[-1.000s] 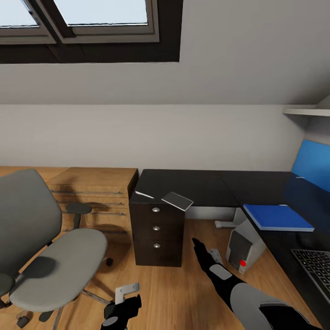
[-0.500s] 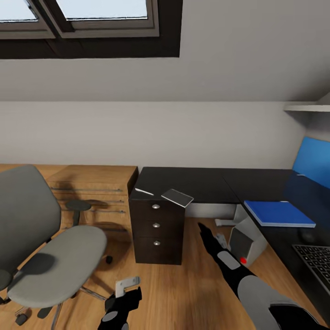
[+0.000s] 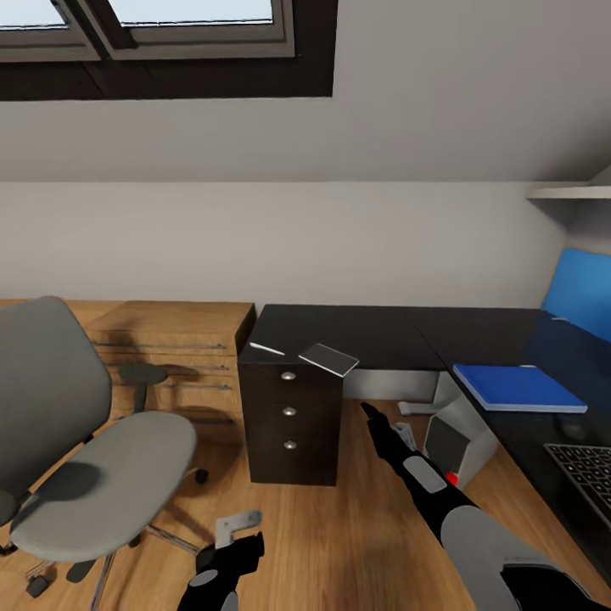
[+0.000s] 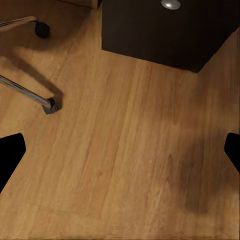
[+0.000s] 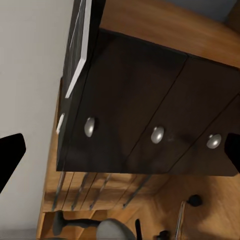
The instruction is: In the bedroom, organize the workspace by keeping the computer under the desk, ensuring the monitor is on the desk, placing the keyboard on the desk next to the monitor, placing the mouse on the desk next to the keyboard, moving the folder from the swivel chair onto the desk next to the mouse, stacking the notebook on top of the folder with the pen on top of the notebook, and positioning the swivel chair next to the desk.
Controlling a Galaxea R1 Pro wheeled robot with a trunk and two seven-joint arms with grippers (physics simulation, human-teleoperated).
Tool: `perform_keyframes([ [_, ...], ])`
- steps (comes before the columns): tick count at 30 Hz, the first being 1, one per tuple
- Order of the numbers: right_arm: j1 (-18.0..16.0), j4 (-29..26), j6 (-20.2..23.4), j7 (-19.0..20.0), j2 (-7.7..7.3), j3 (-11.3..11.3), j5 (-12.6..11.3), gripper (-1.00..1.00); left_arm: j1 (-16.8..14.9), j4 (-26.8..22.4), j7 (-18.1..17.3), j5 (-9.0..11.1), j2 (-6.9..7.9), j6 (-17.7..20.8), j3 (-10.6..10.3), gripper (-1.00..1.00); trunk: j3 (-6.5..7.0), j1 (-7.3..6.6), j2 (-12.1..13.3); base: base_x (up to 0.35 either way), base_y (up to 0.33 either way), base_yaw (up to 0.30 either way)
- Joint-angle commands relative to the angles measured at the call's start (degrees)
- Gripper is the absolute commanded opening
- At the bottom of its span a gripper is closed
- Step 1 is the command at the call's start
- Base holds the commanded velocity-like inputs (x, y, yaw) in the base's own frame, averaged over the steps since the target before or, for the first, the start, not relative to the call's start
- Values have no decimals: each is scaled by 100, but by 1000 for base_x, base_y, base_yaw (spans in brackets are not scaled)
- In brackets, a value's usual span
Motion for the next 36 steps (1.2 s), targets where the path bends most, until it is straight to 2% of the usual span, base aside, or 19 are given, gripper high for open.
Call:
perform_keyframes([
  [1,-3,24,36,80,-28,-9,-49,100,-4,90,47,57,0,14,-12,100,-24,22,-45,0,0,0],
  [19,6,41,63,377,-63,0,-62,100,-4,175,84,51,0,20,-10,100,-347,417,-767,0,0,0],
  [36,7,32,78,491,-39,99,19,100,-4,145,33,49,0,12,-7,100,-347,417,-767,10,5,0],
])
